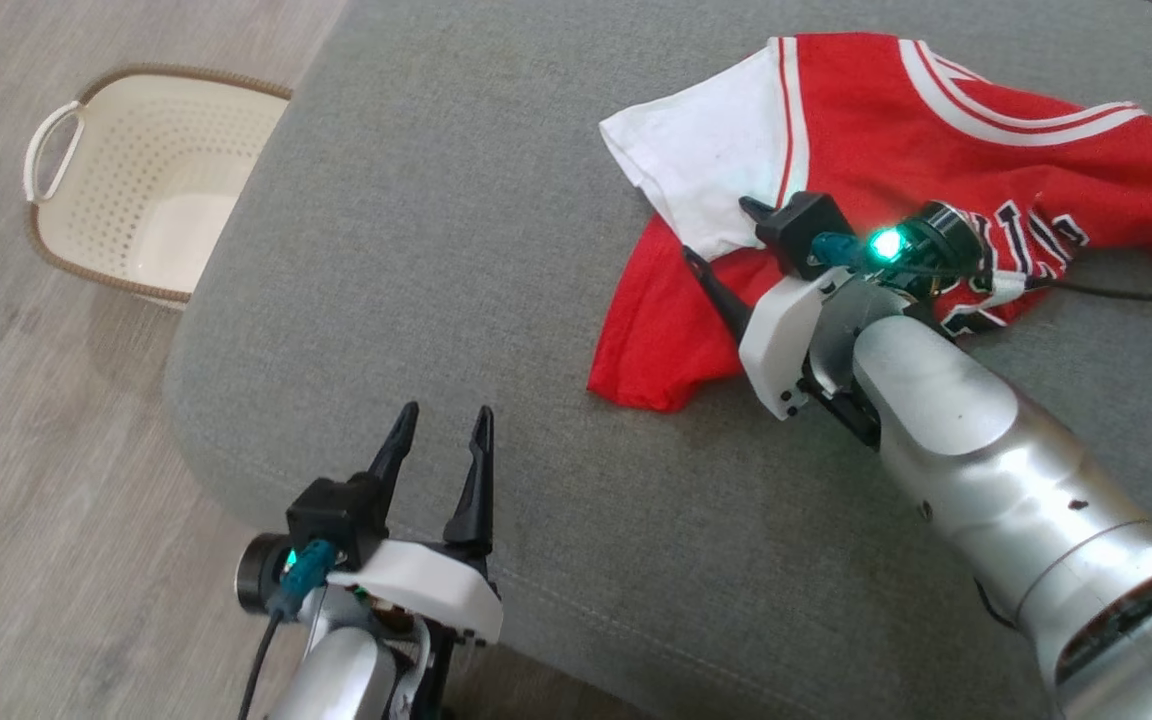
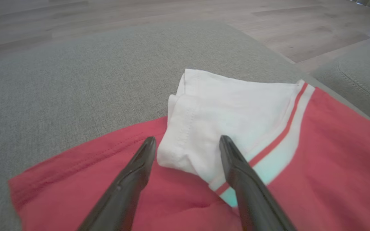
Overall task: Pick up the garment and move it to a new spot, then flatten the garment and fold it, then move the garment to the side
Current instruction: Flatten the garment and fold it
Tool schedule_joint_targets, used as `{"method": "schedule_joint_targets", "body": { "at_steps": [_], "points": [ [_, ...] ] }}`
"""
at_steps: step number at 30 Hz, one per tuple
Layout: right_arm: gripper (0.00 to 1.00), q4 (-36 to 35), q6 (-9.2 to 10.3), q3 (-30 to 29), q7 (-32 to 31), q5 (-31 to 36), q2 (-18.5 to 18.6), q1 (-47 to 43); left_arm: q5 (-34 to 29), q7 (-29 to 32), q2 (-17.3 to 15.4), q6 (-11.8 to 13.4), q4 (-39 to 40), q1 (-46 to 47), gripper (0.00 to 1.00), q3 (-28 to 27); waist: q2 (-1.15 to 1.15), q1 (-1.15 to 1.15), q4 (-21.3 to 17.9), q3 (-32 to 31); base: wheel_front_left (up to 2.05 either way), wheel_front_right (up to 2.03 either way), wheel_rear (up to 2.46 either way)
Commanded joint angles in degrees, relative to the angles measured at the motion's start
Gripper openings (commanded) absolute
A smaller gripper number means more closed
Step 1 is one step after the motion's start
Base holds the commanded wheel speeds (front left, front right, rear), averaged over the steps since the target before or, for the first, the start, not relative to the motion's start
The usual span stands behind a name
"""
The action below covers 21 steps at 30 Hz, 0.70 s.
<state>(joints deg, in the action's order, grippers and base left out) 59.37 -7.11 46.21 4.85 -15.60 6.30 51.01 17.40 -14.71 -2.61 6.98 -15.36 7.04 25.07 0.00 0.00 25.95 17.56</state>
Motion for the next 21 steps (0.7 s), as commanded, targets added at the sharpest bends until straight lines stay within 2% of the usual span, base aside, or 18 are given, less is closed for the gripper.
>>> {"method": "schedule_joint_targets", "body": {
  "at_steps": [1,2,6,9,11,13,14,21],
  "points": [
    [1.00,-0.53,-0.37,0.71,-0.19,-0.68,-0.96,1.41,0.45,-0.29,-0.27,0.37,1.86,1.65,1.00,-1.80,0.00,0.00,0.39,0.40,0.00,0.00,0.00],
    [1.00,-0.03,-0.37,0.98,-0.20,-0.91,-0.98,1.71,0.48,-0.29,-0.27,0.39,1.92,1.66,1.00,-1.78,0.00,0.00,0.51,0.54,0.00,0.00,0.00],
    [0.81,1.71,-0.37,2.18,-0.28,-1.76,-1.11,2.66,0.61,-0.29,-0.27,0.46,2.15,1.73,1.00,-1.76,0.00,0.00,0.74,1.12,0.00,0.00,0.00],
    [0.49,2.60,-0.37,2.74,0.29,-2.36,-1.27,3.28,0.72,-0.29,-0.27,0.62,2.30,1.84,1.00,-1.80,0.00,0.00,0.60,1.42,0.00,0.00,0.00],
    [0.36,3.22,-0.37,2.96,0.77,-2.72,-1.33,3.62,0.70,-0.29,-0.27,0.62,2.35,2.02,1.00,-1.71,0.00,0.00,0.48,1.48,0.00,0.00,0.00],
    [0.07,3.93,-0.37,3.19,1.03,-3.00,-1.35,3.96,0.70,-0.29,-0.27,0.66,2.37,2.14,1.00,-1.68,0.00,0.00,0.32,1.51,0.00,0.00,0.00],
    [0.00,4.27,-0.37,3.31,1.19,-3.12,-1.35,4.11,0.66,-0.29,-0.27,0.67,2.36,2.19,1.00,-1.64,0.00,0.00,0.24,1.51,0.00,0.00,0.00],
    [0.00,5.95,-0.37,3.70,2.31,-3.92,-1.51,4.97,0.63,-0.29,-0.27,0.82,2.31,2.53,1.00,-1.51,0.00,0.00,-0.19,1.59,0.00,0.00,0.00]
  ]
}}
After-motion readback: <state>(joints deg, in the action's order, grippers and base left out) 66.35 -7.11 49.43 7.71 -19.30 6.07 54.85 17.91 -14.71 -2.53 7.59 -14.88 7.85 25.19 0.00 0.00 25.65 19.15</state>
